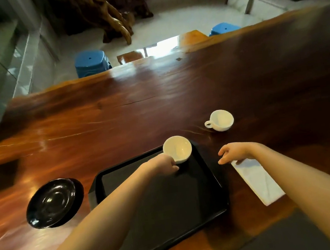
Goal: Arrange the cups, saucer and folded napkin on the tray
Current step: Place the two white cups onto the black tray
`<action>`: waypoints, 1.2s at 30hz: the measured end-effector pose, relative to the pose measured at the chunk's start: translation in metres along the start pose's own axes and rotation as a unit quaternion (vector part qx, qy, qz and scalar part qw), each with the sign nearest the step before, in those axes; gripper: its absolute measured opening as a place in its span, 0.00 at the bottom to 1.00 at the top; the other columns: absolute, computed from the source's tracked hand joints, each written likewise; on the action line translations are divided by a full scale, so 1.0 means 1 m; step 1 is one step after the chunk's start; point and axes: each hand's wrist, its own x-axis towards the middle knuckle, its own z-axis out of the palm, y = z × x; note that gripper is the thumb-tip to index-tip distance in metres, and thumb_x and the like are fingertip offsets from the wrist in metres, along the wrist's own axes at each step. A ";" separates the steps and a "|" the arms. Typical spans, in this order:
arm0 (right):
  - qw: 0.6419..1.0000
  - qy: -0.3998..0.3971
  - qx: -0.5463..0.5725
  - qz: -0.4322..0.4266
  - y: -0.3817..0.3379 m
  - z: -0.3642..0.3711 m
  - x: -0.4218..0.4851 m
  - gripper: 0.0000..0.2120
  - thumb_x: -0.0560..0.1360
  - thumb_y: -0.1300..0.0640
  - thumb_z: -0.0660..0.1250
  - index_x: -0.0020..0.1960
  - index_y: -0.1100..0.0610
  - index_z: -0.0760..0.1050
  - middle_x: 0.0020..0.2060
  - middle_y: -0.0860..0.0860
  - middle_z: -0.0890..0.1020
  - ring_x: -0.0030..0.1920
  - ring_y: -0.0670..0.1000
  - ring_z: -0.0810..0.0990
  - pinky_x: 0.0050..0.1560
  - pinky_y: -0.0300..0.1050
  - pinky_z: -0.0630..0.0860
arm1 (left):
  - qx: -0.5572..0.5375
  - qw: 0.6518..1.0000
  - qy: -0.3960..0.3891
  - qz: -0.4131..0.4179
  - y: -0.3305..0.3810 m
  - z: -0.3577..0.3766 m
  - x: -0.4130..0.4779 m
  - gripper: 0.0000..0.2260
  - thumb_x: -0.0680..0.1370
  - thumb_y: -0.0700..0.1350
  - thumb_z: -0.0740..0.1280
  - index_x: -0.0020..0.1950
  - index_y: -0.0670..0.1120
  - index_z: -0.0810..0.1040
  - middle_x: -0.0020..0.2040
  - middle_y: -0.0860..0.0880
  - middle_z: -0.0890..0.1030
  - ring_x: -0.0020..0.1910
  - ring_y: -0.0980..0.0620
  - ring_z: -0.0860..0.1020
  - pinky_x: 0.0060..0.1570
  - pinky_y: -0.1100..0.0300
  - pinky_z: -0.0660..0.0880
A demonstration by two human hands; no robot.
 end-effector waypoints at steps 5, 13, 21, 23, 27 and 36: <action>1.000 0.016 -0.021 0.014 0.034 -0.037 0.001 0.29 0.74 0.51 0.68 0.71 0.56 0.63 0.65 0.56 0.72 0.63 0.53 0.73 0.61 0.50 0.73 | 0.019 0.998 -0.057 0.002 0.041 -0.017 0.023 0.19 0.80 0.53 0.57 0.66 0.44 0.74 0.64 0.43 0.76 0.59 0.40 0.77 0.58 0.50 0.76; 0.997 0.034 -0.068 0.005 0.076 -0.116 0.024 0.31 0.72 0.49 0.69 0.72 0.53 0.63 0.69 0.54 0.70 0.66 0.55 0.72 0.63 0.51 0.74 | -0.069 0.997 -0.041 -0.023 0.107 -0.061 0.081 0.18 0.80 0.49 0.57 0.66 0.45 0.74 0.52 0.45 0.78 0.47 0.49 0.76 0.45 0.54 0.78; 0.996 0.021 -0.082 -0.003 0.101 -0.150 0.069 0.29 0.74 0.53 0.68 0.71 0.55 0.63 0.69 0.56 0.69 0.66 0.56 0.71 0.64 0.51 0.73 | -0.069 0.994 -0.059 -0.068 0.137 -0.065 0.131 0.17 0.79 0.51 0.57 0.62 0.45 0.77 0.50 0.44 0.81 0.44 0.46 0.78 0.43 0.56 0.76; 0.997 0.012 -0.082 -0.006 0.104 -0.154 0.081 0.29 0.73 0.52 0.69 0.71 0.55 0.63 0.69 0.55 0.69 0.66 0.56 0.72 0.64 0.51 0.73 | -0.074 0.992 -0.066 -0.078 0.141 -0.067 0.141 0.17 0.79 0.50 0.57 0.63 0.46 0.77 0.52 0.45 0.80 0.47 0.46 0.79 0.44 0.55 0.78; 0.997 -0.007 -0.075 -0.012 0.107 -0.162 0.103 0.30 0.73 0.53 0.69 0.71 0.55 0.63 0.69 0.55 0.70 0.66 0.56 0.72 0.63 0.51 0.73 | -0.057 0.992 -0.069 -0.088 0.142 -0.070 0.161 0.16 0.79 0.49 0.58 0.61 0.45 0.78 0.58 0.43 0.80 0.53 0.41 0.81 0.47 0.52 0.80; 0.993 -0.021 -0.040 -0.111 0.082 -0.175 0.147 0.34 0.70 0.59 0.72 0.72 0.55 0.61 0.69 0.55 0.70 0.67 0.55 0.71 0.67 0.50 0.69 | -0.066 0.987 -0.063 -0.129 0.124 -0.078 0.196 0.17 0.79 0.48 0.61 0.64 0.42 0.75 0.58 0.41 0.80 0.54 0.41 0.80 0.51 0.51 0.78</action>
